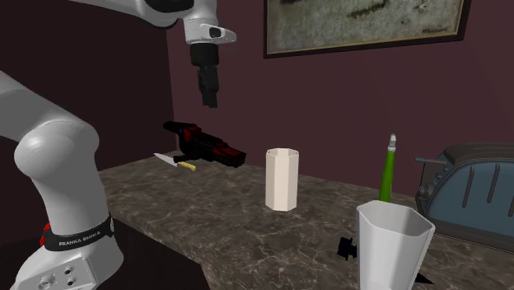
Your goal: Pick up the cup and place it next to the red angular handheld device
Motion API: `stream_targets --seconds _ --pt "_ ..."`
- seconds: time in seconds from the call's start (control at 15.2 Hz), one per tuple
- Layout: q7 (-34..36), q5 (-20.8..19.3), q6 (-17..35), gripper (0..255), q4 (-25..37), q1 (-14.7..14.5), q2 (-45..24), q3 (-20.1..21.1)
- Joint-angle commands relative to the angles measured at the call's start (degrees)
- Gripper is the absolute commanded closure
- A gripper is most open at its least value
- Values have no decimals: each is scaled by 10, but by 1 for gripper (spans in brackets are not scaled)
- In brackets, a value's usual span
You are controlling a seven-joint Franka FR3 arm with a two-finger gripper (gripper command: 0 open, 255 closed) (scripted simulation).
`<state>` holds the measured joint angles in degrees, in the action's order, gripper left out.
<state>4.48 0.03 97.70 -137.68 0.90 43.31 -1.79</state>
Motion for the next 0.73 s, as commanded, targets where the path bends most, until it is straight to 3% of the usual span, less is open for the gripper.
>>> stream_targets --seconds 0.0,0.66 --pt "0 0 0 0 0 0 0 0" --pt "-58 -18 123 0 66 12 -210 -49"
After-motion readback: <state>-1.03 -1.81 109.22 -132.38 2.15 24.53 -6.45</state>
